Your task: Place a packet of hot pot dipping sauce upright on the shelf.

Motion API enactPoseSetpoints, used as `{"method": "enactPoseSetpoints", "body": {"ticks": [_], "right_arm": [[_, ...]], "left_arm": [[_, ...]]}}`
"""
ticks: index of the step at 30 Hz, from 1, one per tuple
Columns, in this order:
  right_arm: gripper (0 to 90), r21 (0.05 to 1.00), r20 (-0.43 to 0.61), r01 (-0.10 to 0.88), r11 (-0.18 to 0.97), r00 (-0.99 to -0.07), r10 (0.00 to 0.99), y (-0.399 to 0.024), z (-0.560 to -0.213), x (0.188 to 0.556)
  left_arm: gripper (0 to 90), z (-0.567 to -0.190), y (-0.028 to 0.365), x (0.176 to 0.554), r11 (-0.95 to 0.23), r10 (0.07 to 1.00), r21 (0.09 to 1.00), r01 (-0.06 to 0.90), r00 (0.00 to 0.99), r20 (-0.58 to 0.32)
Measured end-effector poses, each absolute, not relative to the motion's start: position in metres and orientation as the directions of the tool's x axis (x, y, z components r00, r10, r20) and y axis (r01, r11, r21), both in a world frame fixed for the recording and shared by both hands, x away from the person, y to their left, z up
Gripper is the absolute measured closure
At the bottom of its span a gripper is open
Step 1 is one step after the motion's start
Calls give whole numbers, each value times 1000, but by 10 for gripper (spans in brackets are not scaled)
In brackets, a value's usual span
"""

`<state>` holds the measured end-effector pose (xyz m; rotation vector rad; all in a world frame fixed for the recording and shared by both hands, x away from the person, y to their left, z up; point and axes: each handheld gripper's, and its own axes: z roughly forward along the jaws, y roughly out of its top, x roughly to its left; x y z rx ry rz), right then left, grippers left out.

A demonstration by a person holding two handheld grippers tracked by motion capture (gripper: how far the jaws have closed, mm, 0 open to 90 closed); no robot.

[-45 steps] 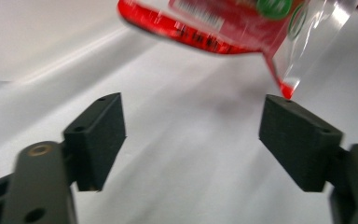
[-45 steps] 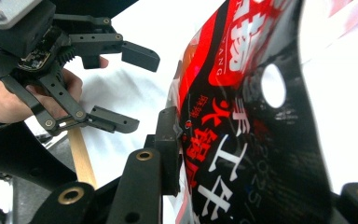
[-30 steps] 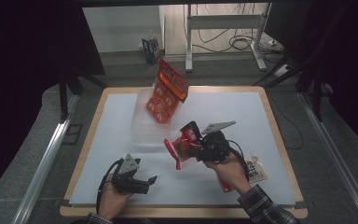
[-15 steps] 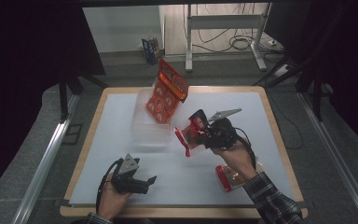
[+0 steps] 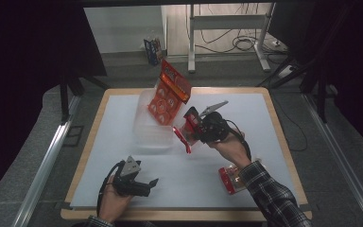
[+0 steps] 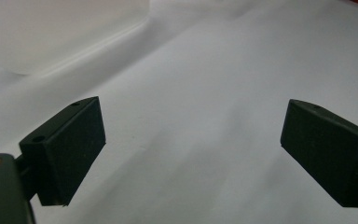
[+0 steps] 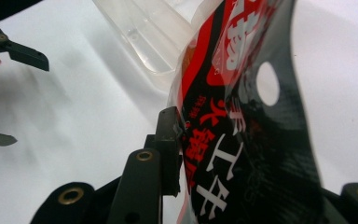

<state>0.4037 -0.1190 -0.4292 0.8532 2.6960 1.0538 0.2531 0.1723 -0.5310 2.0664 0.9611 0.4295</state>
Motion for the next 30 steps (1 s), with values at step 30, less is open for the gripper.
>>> {"method": "enactPoseSetpoints", "body": {"ticks": [30], "right_arm": [[704,585,-14,387,713,-874,485,-75,-416,431]], "left_arm": [[54,-531,174,253,-394,756,783,481,655,-21]]}}
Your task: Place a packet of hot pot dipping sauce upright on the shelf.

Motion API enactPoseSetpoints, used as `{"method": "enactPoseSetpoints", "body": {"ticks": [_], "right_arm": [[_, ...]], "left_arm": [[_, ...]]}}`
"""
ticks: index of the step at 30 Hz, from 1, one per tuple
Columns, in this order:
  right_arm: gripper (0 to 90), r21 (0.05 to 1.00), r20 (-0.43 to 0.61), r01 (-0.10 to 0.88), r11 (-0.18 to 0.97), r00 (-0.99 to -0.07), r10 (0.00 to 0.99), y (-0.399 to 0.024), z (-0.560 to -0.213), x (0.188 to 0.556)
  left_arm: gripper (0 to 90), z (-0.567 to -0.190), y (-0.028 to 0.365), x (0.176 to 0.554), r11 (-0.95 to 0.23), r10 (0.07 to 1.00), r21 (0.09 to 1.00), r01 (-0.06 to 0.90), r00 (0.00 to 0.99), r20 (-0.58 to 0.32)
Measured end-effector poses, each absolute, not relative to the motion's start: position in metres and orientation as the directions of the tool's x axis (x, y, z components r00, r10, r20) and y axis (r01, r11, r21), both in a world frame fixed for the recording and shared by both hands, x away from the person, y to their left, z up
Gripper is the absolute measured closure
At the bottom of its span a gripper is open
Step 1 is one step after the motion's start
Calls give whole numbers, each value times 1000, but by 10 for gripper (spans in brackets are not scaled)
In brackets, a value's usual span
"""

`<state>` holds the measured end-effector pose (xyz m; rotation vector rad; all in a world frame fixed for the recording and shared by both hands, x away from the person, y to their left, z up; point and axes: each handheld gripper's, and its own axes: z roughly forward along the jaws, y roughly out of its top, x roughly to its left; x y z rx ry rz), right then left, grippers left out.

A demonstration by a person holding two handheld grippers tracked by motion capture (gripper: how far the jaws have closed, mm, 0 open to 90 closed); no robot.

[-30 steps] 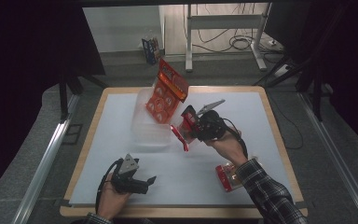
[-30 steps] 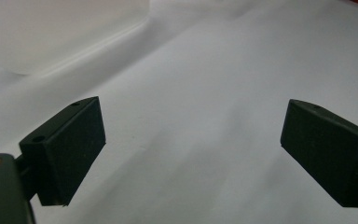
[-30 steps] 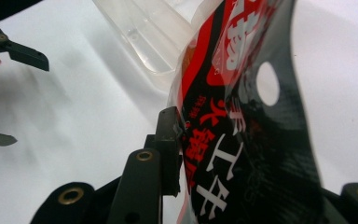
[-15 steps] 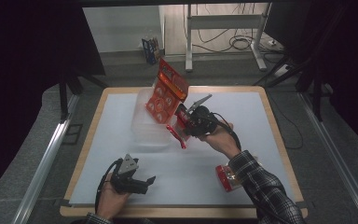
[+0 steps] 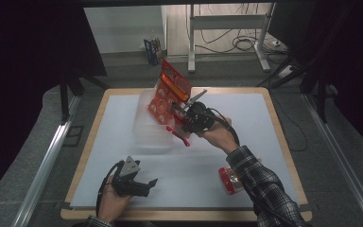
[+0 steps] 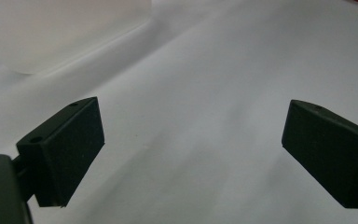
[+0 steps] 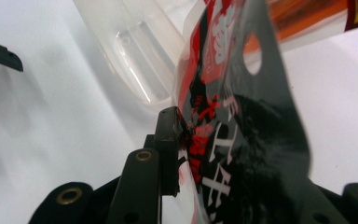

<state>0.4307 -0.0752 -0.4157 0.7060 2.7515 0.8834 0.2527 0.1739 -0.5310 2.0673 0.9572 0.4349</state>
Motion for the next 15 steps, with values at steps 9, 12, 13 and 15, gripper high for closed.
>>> {"method": "enactPoseSetpoints", "body": {"ticks": [9,12,13,15], "right_arm": [[709,610,0,390,689,-870,493,-68,-412,435],[711,619,0,385,685,-872,489,-65,-410,437],[711,623,0,381,683,-873,487,-64,-409,438],[712,626,-1,377,683,-875,483,-62,-409,439]], "left_arm": [[54,-531,174,253,-398,754,780,483,656,-22],[54,-531,174,253,-397,755,780,483,656,-22],[54,-531,174,253,-397,755,780,484,656,-23],[54,-531,174,253,-397,754,780,484,656,-23]]}}
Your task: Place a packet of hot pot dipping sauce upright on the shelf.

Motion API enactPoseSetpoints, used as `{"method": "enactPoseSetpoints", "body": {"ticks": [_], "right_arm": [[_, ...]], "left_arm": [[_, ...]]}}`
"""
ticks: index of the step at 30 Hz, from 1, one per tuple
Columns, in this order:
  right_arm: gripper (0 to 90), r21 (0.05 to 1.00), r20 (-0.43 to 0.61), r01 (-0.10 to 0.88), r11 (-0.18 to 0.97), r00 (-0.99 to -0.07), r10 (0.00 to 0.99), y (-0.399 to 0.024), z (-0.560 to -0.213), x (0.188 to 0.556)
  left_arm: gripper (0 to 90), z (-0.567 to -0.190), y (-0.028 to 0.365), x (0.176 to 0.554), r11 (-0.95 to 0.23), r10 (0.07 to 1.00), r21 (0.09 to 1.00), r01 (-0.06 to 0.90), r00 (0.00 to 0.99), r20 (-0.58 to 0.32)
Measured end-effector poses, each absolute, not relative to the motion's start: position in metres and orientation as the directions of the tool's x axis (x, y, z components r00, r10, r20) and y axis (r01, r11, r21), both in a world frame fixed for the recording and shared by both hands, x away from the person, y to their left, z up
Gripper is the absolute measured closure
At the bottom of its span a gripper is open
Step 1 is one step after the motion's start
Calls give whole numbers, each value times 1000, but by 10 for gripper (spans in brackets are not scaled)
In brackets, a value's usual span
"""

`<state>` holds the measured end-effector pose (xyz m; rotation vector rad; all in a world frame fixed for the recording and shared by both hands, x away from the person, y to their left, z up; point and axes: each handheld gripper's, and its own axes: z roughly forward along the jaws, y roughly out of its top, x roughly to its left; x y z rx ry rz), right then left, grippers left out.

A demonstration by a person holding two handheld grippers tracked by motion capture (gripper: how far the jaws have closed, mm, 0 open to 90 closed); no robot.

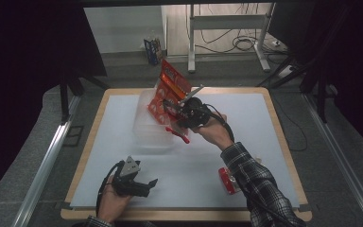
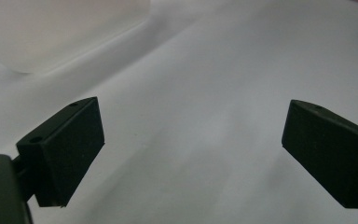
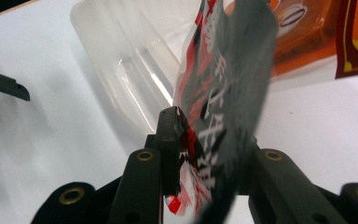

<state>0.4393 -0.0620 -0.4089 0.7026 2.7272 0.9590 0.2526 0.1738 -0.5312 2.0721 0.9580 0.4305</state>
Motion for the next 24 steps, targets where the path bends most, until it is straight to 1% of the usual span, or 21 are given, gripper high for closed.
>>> {"method": "enactPoseSetpoints", "body": {"ticks": [12,24], "right_arm": [[715,610,3,374,699,-883,470,-52,-412,449],[728,637,-18,319,701,-904,428,-41,-412,454]], "left_arm": [[54,-532,173,253,-405,751,776,484,660,-19],[54,-532,173,253,-406,751,774,485,660,-19]]}}
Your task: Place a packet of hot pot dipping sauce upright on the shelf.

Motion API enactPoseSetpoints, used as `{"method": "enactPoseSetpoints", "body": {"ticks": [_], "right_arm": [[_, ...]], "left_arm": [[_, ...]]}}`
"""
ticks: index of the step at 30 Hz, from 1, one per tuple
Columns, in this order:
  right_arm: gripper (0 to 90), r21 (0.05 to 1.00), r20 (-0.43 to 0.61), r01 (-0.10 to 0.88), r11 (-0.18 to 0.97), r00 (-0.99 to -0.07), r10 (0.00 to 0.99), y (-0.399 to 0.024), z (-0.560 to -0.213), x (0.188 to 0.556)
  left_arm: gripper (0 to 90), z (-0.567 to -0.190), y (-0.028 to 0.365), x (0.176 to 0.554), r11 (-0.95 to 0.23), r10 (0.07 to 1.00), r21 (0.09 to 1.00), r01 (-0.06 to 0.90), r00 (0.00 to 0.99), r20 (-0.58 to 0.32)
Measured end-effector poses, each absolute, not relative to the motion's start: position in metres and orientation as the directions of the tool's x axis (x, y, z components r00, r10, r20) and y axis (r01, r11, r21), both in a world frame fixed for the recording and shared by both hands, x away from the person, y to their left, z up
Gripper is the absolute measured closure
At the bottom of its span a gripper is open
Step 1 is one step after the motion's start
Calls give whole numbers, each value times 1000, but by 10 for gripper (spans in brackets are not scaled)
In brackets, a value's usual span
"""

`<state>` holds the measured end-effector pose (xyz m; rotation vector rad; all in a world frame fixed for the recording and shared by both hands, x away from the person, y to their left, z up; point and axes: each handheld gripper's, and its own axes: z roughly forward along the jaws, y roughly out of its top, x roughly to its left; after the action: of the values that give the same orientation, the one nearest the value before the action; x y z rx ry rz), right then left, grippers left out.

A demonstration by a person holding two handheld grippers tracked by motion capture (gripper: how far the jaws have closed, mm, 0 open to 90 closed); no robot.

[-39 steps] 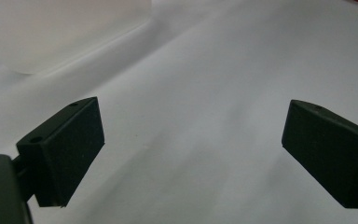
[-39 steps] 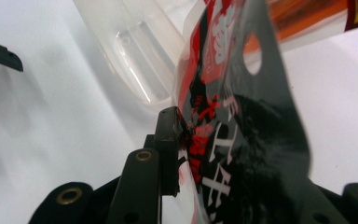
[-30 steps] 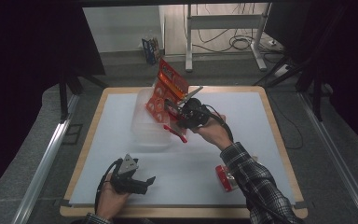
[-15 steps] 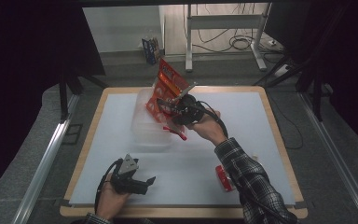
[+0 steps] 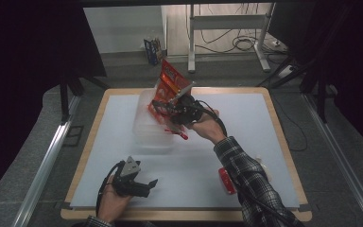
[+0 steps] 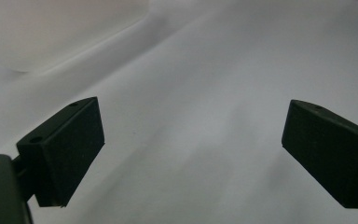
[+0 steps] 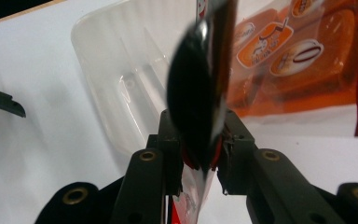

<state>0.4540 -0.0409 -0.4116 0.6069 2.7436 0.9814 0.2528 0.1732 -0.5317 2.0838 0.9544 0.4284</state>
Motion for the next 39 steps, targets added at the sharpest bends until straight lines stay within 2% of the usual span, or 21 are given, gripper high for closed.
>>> {"method": "enactPoseSetpoints", "body": {"ticks": [16,32,36,39], "right_arm": [[732,658,-35,267,705,-923,382,-12,-418,460],[738,690,-21,251,679,-931,366,-1,-423,463],[738,706,14,271,655,-929,370,-5,-428,468],[737,691,13,259,675,-938,347,-8,-434,468]], "left_arm": [[54,-532,175,253,-404,751,775,486,660,-22],[54,-532,175,253,-406,750,773,488,661,-23],[54,-532,175,253,-407,750,772,488,661,-23],[54,-532,174,253,-408,749,771,489,662,-23]]}}
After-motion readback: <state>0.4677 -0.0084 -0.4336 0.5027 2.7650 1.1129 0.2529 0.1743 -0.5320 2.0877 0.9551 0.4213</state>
